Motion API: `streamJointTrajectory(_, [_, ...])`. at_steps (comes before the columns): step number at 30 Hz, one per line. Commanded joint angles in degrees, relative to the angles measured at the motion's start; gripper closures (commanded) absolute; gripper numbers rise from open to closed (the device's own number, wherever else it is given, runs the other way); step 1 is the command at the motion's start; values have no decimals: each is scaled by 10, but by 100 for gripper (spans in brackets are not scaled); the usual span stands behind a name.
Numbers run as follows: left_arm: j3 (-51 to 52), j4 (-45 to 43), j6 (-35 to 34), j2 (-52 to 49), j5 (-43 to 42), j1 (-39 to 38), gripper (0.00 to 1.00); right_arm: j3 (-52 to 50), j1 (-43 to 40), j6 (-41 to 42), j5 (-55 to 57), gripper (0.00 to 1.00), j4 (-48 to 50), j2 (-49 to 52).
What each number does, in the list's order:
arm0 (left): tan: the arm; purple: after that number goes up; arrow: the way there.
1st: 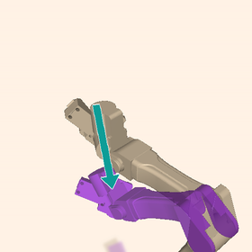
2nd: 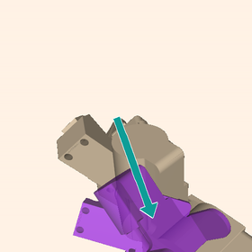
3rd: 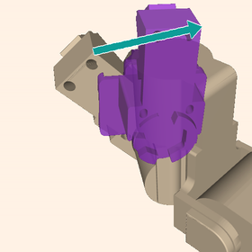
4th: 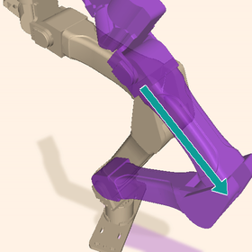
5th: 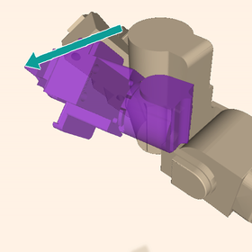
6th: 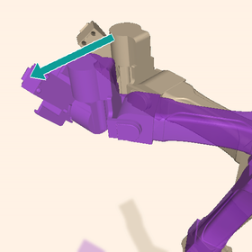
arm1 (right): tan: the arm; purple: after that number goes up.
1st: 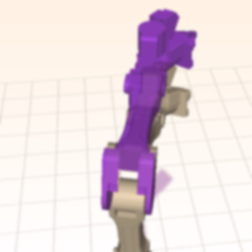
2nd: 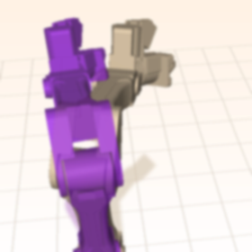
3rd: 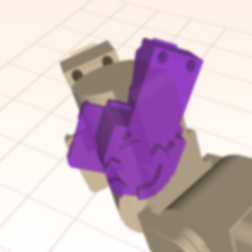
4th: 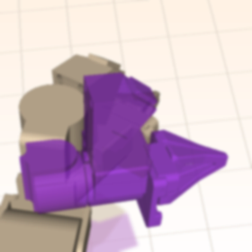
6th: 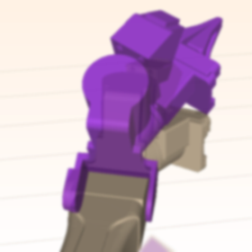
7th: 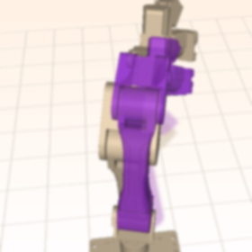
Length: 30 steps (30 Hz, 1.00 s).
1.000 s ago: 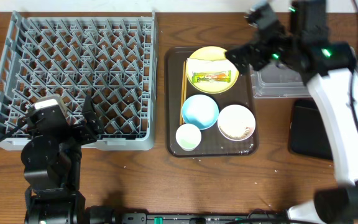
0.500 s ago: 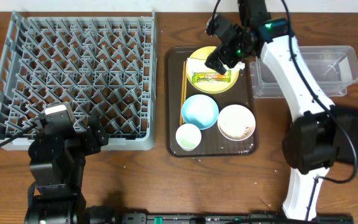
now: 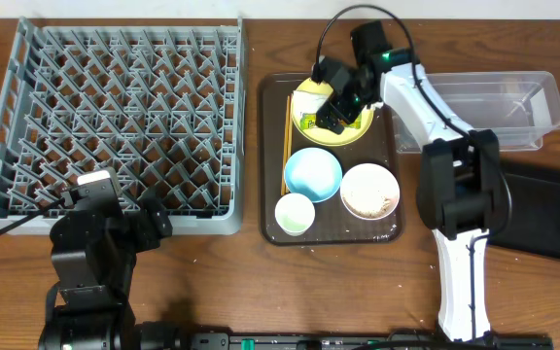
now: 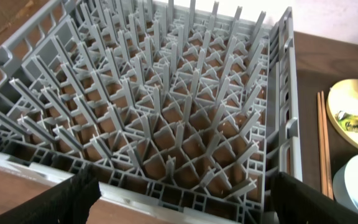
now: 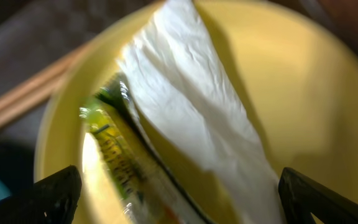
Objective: Sort waste into correct bins and load items into the dishwasher
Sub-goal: 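Reach right gripper to yellow plate and grasp snack wrapper and tissue, then carry wrapper and tissue right and drop them into clear bin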
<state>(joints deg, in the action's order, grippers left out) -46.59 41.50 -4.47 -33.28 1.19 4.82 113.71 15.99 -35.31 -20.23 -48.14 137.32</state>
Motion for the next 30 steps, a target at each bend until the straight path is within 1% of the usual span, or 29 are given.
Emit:
streamJointTrajectory(1, [-7, 0, -2, 1, -5, 2, 9, 8, 5, -12, 10, 1, 9, 8])
streamJointTrajectory(3, [-7, 1, -2, 1, -5, 2, 9, 8, 5, -12, 14, 2, 15, 16])
streamJointTrajectory(5, [-7, 1, -2, 1, -5, 2, 9, 8, 5, -12, 20, 7, 17, 24])
streamJointTrajectory(6, [-7, 1, -2, 1, -5, 2, 9, 8, 5, -12, 24, 12, 16, 26])
streamJointTrajectory(7, [-7, 1, -2, 1, -5, 2, 9, 8, 5, -11, 26, 21, 14, 31])
streamJointTrajectory(8, [-7, 1, -2, 1, -5, 2, 9, 8, 5, -9, 29, 36, 11, 33])
streamJointTrajectory(10, [-7, 1, -2, 1, -5, 2, 9, 8, 5, 2, 38, 86, 7, 35])
streamJointTrajectory(11, [-7, 1, -2, 1, -5, 2, 9, 8, 5, 11, 40, 99, 7, 35])
streamJointTrajectory(15, [-7, 1, -2, 1, -5, 2, 9, 10, 5, 47, 41, 99, 17, 29])
streamJointTrajectory(18, [-7, 1, -2, 1, -5, 2, 9, 28, 5, 112, 42, 99, 16, 9])
streamJointTrajectory(21, [-7, 1, -2, 1, -5, 2, 9, 55, -1, 173, 41, 99, 3, -30])
streamJointTrajectory(24, [-7, 1, -2, 1, -5, 2, 9, 71, -12, 228, 44, 99, -11, -92])
streamJointTrajectory(26, [-7, 1, -2, 1, -5, 2, 9, 71, -25, 295, 90, 99, -14, -135])
streamJointTrajectory(27, [-7, 1, -2, 1, -5, 2, 9, 71, -35, 352, 136, 99, -21, -156])
streamJointTrajectory(30, [-7, 1, -2, 1, -5, 2, 9, 71, -67, 474, 233, 99, -62, -202])
